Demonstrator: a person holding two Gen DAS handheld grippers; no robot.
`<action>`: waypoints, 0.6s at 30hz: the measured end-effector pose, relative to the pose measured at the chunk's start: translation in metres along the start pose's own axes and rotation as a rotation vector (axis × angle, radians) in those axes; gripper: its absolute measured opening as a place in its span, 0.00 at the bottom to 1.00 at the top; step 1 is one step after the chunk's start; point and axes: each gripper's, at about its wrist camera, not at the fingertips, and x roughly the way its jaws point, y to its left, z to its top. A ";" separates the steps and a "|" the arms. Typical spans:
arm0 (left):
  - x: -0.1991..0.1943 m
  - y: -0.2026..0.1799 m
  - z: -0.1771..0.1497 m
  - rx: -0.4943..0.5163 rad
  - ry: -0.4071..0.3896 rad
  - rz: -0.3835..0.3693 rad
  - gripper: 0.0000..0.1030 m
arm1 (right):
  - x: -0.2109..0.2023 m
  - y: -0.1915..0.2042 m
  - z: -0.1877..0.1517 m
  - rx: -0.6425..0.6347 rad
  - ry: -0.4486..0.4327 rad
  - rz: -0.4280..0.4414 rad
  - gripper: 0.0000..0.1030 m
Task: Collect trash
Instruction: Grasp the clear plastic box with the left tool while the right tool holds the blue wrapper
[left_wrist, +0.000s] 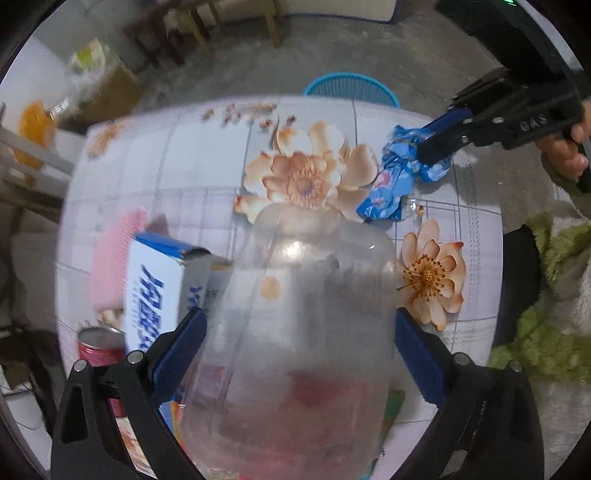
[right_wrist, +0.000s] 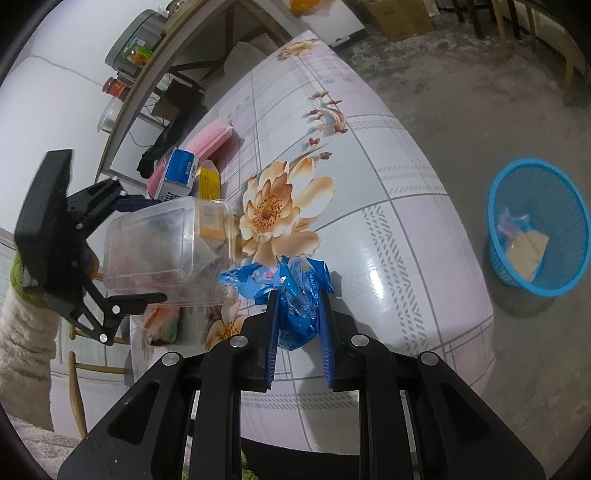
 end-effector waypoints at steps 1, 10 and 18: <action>0.003 0.002 0.001 -0.008 0.017 -0.013 0.95 | 0.000 0.000 0.000 0.002 0.000 0.003 0.18; 0.006 0.001 0.009 -0.017 0.028 -0.072 0.91 | 0.000 -0.005 -0.002 0.014 -0.001 0.029 0.18; -0.008 0.004 0.010 -0.052 -0.002 -0.088 0.84 | -0.006 -0.008 -0.005 0.030 -0.022 0.051 0.18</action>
